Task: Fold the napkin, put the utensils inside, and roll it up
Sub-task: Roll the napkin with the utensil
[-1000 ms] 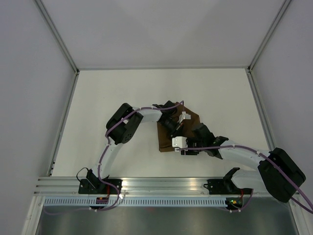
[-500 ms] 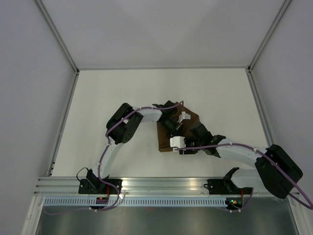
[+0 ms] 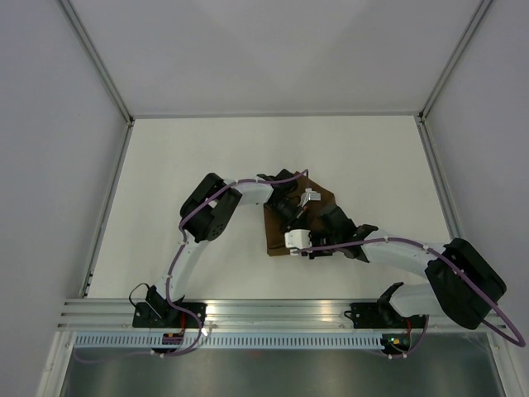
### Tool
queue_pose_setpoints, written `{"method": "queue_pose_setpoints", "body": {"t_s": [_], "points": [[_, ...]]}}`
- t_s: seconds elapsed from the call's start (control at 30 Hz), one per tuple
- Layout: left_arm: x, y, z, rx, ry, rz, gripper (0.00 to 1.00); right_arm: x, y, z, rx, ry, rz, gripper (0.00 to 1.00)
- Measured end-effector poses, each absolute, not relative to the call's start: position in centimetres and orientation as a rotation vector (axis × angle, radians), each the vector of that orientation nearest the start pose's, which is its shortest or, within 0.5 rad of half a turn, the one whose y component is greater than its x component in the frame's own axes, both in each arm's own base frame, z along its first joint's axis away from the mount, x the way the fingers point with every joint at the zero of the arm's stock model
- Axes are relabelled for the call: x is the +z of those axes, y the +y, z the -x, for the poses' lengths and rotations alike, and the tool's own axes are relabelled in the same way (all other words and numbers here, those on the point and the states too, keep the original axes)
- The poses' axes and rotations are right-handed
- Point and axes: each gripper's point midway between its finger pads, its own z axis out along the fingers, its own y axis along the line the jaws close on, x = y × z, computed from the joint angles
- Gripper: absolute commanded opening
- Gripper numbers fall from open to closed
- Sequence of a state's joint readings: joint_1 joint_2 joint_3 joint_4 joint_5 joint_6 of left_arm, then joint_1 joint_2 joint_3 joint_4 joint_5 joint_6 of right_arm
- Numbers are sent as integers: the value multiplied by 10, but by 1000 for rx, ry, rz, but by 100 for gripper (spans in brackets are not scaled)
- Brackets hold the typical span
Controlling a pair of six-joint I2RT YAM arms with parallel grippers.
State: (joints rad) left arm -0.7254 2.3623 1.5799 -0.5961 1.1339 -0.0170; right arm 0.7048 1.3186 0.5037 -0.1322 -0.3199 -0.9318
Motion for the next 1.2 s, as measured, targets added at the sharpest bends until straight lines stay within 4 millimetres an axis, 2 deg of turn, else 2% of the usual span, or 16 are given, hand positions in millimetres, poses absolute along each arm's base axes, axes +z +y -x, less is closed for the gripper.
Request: {"method": "queue_pose_setpoints", "body": {"t_s": [0.2, 0.53, 0.77, 0.87, 1.03, 1.2], "points": [[16, -392, -203, -1795, 2620, -1152, 17, 13, 207, -207, 320, 1619, 1920, 15], [19, -390, -211, -1748, 2660, -1096, 27, 12, 206, -207, 376, 1658, 1920, 10], [29, -390, -248, -1708, 2582, -1000, 27, 14, 206, -209, 476, 1695, 1909, 9], [39, -388, -260, -1679, 2534, -979, 26, 13, 205, -210, 530, 1717, 1908, 9], [63, -373, -276, -1579, 2466, -890, 22, 13, 205, -211, 643, 1764, 1900, 9], [81, -337, -298, -1371, 2388, -705, 18, 12, 204, -213, 754, 1814, 1886, 8]]}}
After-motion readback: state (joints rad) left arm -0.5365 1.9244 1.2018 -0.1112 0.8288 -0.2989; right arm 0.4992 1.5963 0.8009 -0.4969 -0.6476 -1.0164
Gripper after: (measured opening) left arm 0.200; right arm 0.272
